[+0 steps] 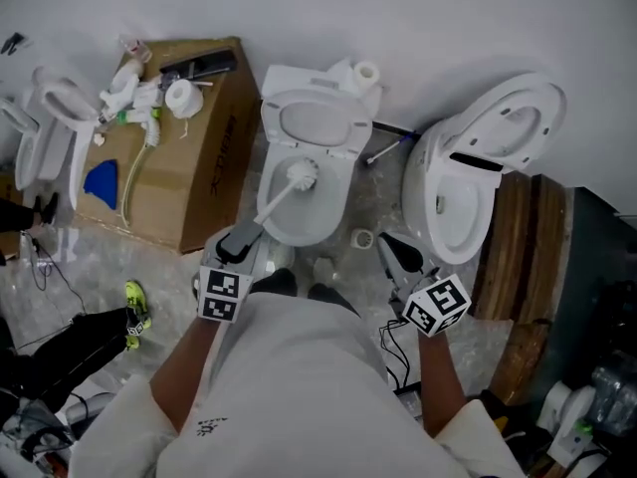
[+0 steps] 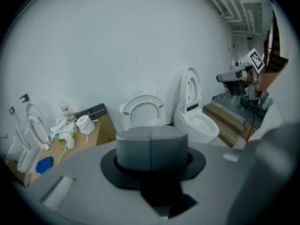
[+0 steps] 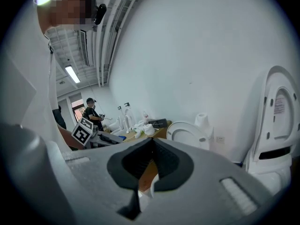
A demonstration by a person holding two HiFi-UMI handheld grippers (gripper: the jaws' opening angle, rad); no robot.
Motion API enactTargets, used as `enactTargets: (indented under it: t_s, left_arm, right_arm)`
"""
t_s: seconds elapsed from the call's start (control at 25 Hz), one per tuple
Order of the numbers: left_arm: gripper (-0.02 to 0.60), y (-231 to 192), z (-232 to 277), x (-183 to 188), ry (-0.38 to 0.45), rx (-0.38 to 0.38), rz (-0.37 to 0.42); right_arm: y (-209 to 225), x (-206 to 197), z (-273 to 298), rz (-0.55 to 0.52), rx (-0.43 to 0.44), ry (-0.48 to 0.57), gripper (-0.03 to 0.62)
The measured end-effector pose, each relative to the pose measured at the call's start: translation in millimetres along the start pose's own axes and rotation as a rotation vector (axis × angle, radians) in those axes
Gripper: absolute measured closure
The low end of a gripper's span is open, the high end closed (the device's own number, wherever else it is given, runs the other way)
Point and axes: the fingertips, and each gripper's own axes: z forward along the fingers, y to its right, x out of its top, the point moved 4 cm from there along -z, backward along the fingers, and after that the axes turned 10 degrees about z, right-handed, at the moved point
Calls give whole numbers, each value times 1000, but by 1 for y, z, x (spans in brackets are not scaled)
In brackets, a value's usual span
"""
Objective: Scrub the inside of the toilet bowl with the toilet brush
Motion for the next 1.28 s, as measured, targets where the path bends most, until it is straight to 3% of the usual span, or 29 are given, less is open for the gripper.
enactTargets:
  t_s: [0.32, 0.6, 1.28]
  left_arm:
    - [433, -21, -33, 19, 89, 55, -18]
    - [433, -41, -32, 37, 160, 96, -21]
    - [433, -45, -22, 51, 181, 72, -2]
  right_arm:
    - [-16, 27, 0, -38, 5, 32, 594]
    - [-13, 41, 1, -52, -18, 75, 594]
    - [-13, 45, 4, -38, -38, 88, 594]
